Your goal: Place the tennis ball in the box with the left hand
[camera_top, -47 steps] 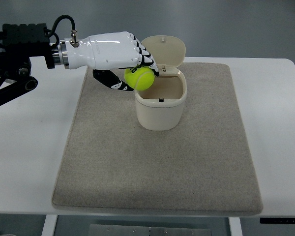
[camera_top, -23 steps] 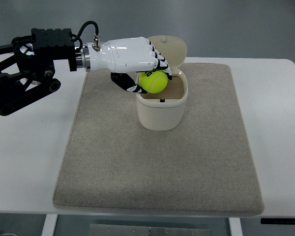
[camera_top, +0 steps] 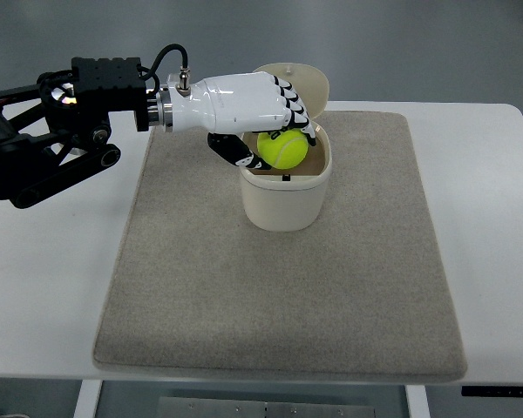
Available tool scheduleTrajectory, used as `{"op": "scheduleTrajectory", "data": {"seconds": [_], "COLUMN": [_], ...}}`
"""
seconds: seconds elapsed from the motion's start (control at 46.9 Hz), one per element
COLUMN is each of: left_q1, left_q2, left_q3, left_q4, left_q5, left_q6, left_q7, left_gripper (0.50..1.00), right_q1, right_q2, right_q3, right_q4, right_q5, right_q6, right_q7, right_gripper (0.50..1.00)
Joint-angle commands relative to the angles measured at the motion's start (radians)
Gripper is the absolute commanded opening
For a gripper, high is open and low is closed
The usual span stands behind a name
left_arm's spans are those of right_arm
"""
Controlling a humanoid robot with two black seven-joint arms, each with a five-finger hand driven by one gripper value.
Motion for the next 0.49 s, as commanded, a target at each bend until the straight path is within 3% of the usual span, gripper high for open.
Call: {"op": "scheduleTrajectory", "data": {"seconds": [0.0, 0.363, 0.469], "left_q1": [0.0, 0.008, 0.012], "left_q2": [0.0, 0.015, 0.07], "left_q3": [0.001, 0.004, 0.006], "left_q4": [0.001, -0.006, -0.034], "left_q5": [0.0, -0.008, -0.015], "left_q6": [0.0, -0.003, -0.003], "left_q7": [0.0, -0.003, -0.007], "left_gripper": [0.954, 0.958, 0.96], "right_q1": [0.0, 0.0, 0.0], "right_q2": [0.0, 0.0, 0.0], "right_q3": [0.0, 0.0, 0.0], "right_q4": [0.0, 0.0, 0.0], "right_q5": [0.0, 0.0, 0.0], "right_q6": [0.0, 0.001, 0.0], "right_q7": [0.0, 0.0, 0.0], "right_gripper": [0.901, 0.901, 0.901]}}
